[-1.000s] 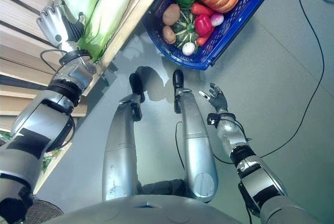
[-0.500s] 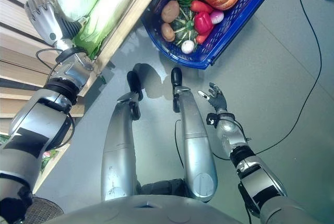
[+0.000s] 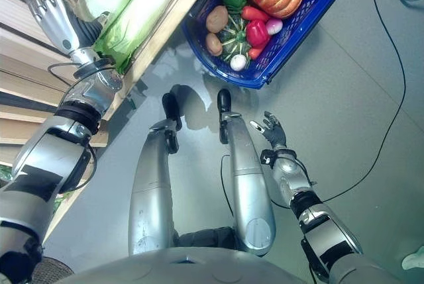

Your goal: Pick up fruits and vegetables into the basket

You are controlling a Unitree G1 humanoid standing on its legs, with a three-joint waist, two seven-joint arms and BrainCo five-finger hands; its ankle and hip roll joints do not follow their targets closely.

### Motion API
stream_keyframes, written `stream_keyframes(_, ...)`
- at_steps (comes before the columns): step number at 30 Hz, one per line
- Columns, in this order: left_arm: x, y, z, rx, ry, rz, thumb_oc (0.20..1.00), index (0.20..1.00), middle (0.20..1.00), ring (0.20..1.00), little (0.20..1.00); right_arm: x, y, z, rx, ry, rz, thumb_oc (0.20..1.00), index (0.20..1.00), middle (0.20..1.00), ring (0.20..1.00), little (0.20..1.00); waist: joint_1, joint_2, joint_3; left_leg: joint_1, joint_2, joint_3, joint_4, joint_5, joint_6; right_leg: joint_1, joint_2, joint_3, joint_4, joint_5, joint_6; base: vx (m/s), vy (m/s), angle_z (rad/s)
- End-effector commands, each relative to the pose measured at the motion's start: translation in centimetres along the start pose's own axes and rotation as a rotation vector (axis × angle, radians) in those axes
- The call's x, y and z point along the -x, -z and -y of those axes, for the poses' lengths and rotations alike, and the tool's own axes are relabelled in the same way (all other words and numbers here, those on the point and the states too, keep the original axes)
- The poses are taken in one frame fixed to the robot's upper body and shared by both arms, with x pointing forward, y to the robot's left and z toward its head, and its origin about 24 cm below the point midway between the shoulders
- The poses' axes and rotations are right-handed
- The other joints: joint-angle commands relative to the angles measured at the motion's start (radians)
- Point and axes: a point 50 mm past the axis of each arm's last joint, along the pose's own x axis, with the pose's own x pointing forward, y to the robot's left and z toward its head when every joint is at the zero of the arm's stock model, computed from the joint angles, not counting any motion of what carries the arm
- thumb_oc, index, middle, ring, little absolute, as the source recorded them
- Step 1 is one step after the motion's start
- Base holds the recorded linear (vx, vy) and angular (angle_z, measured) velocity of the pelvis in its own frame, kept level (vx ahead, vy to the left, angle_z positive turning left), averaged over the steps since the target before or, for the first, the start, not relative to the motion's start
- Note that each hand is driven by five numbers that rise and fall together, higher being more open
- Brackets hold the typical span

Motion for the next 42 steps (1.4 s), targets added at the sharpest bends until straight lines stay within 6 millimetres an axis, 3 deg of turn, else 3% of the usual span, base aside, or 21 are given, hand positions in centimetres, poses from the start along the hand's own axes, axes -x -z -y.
stream_keyframes(1, 0.0, 1.4, -0.1, -0.057, 0.012, -0.055, 1.0, 1.0, 1.0, 1.0, 1.0, 1.3, 1.1, 0.3, -0.031, 0.01, -0.007, 1.0, 1.0, 1.0, 1.0, 1.0, 0.012, -0.007, -0.044, -0.004, -0.05, 0.085, 0.004, -0.062, 0.037, 0.037, 0.027, -0.008, -0.07, 0.049, 0.068, 0.0, 0.024, -0.07)
stream_keyframes(11, -0.5, 1.5, 0.4, -0.132, 0.105, -0.074, 1.0, 1.0, 1.0, 1.0, 1.0, 1.4, 0.9, 0.4, -0.022, 0.006, 0.008, 1.0, 1.0, 1.0, 1.0, 1.0, 0.0, -0.005, -0.044, -0.041, -0.048, 0.094, 0.009, -0.058, 0.042, -0.007, 0.027, -0.006, -0.056, 0.055, 0.07, 0.0, 0.005, -0.01)
stream_keyframes(18, -1.1, 2.6, -0.1, -0.215, 0.091, -0.169, 1.0, 1.0, 1.0, 1.0, 1.0, 1.3, 0.3, 0.3, -0.036, 0.01, 0.033, 1.0, 1.0, 1.0, 1.0, 1.0, -0.007, -0.005, -0.044, -0.077, -0.046, 0.098, 0.013, -0.055, 0.043, -0.046, 0.026, -0.003, -0.051, 0.06, 0.072, 0.0, 0.0, 0.0)
stream_keyframes(19, -1.3, 2.8, -0.3, -0.23, 0.081, -0.18, 0.523, 0.523, 0.523, 0.523, 0.523, 1.4, 0.4, 0.3, -0.044, 0.009, 0.034, 1.0, 1.0, 1.0, 1.0, 1.0, -0.009, -0.007, -0.044, -0.087, -0.045, 0.096, 0.016, -0.054, 0.043, -0.055, 0.027, -0.003, -0.046, 0.061, 0.073, 0.01, 0.013, -0.03)
stream_keyframes(20, -1.3, 2.8, -0.3, -0.232, 0.077, -0.181, 0.523, 0.523, 0.523, 0.523, 0.523, 1.4, 0.4, 0.2, -0.044, 0.008, 0.035, 1.0, 1.0, 1.0, 1.0, 1.0, -0.009, -0.007, -0.044, -0.089, -0.045, 0.096, 0.016, -0.054, 0.043, -0.057, 0.027, -0.003, -0.045, 0.061, 0.073, 0.0, 0.0, 0.0)
stream_keyframes(21, -1.5, 2.9, -0.5, -0.243, 0.067, -0.188, 0.2, 0.2, 0.2, 0.2, 0.2, 1.5, 0.4, 0.2, -0.046, 0.006, 0.038, 1.0, 1.0, 1.0, 1.0, 1.0, -0.011, -0.009, -0.044, -0.093, -0.044, 0.095, 0.015, -0.055, 0.045, -0.063, 0.028, -0.003, -0.041, 0.06, 0.074, 0.0, 0.0, 0.0)
stream_keyframes(30, -1.9, 3.8, -0.8, -0.283, 0.071, -0.206, 0.2, 0.2, 0.2, 0.2, 0.2, 1.9, 0.6, 0.7, -0.061, 0.006, 0.041, 1.0, 1.0, 1.0, 1.0, 1.0, -0.012, -0.006, -0.044, -0.09, -0.049, 0.099, 0.009, -0.054, 0.045, -0.064, 0.03, 0.0, -0.043, 0.063, 0.075, 0.0, 0.0, 0.0)
stream_keyframes(35, -1.6, 5.0, -1.1, -0.281, 0.072, -0.224, 0.2, 0.2, 0.2, 0.2, 0.2, 2.0, 0.9, 0.9, -0.065, 0.007, 0.039, 1.0, 1.0, 1.0, 1.0, 1.0, -0.004, 0.003, -0.044, -0.028, -0.056, 0.097, -0.011, -0.059, 0.043, -0.007, 0.029, 0.003, -0.065, 0.056, 0.077, 0.01, -0.001, -0.01)
stream_keyframes(42, -0.4, 5.9, -1.6, -0.15, 0.057, -0.119, 0.2, 0.2, 0.2, 0.2, 0.2, 2.4, 1.2, 0.7, -0.076, 0.011, 0.036, 1.0, 1.0, 1.0, 1.0, 1.0, 0.032, 0.025, -0.044, 0.179, -0.071, 0.078, -0.124, -0.036, 0.032, 0.216, 0.018, -0.009, -0.201, 0.067, 0.084, 0.03, -0.031, 0.04)
